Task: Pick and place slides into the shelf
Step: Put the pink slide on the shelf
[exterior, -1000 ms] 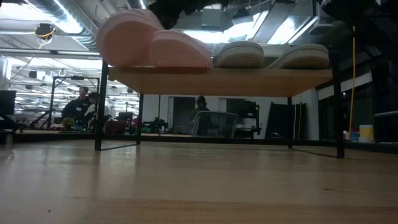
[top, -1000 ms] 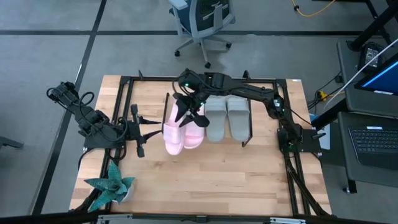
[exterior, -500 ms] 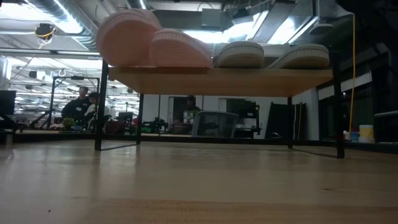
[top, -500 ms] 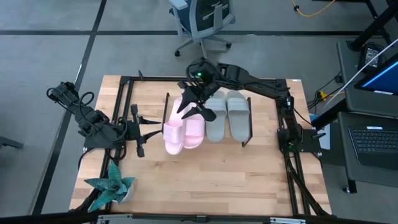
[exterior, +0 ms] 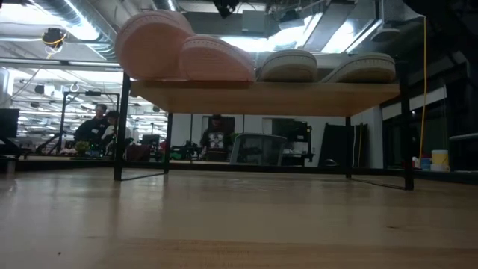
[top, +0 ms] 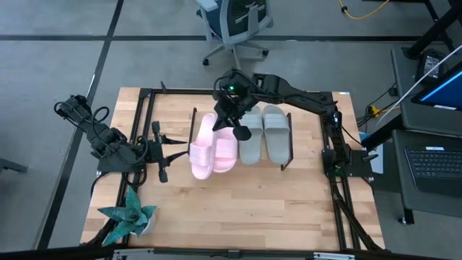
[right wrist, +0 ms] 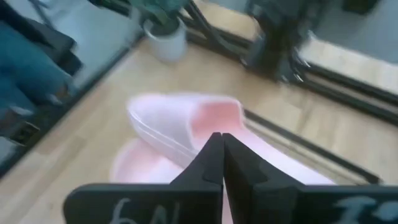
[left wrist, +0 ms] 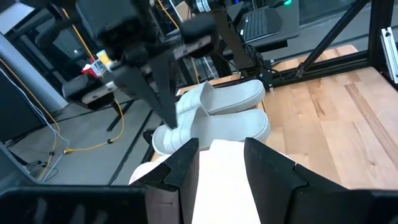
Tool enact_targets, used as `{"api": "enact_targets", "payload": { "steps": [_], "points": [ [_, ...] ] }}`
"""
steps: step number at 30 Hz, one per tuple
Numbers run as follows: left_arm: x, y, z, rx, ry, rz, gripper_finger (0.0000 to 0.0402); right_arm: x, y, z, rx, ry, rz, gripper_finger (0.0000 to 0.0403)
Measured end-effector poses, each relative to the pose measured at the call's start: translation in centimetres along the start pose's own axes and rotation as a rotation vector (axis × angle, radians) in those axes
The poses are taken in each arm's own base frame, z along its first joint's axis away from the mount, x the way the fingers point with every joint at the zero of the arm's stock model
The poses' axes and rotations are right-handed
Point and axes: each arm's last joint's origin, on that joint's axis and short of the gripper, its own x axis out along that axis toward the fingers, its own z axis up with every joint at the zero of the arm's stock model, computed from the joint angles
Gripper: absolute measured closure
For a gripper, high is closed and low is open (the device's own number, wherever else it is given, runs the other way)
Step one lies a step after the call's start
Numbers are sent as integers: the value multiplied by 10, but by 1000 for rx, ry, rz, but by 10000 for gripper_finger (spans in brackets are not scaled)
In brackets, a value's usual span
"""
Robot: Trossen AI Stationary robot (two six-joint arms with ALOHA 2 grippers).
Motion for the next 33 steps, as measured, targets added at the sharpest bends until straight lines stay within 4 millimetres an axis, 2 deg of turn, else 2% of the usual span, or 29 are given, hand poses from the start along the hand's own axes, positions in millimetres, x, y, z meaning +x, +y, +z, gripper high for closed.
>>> {"api": "enact_targets", "payload": {
  "steps": [8, 17, 28, 33],
  "points": [
    [0, 0, 0, -1, 0, 0, 282, 7, 1, -16, 68, 144, -8, 400],
    [0, 0, 0, -4, 0, 1, 282, 24, -7, -24, 68, 218, -83, 401],
    [0, 0, 0, -6, -2, 2, 282, 41, -15, -33, 72, 249, -106, 402],
    [0, 0, 0, -4, -1, 1, 282, 43, -20, -27, 41, 189, -142, 402]
  ]
}}
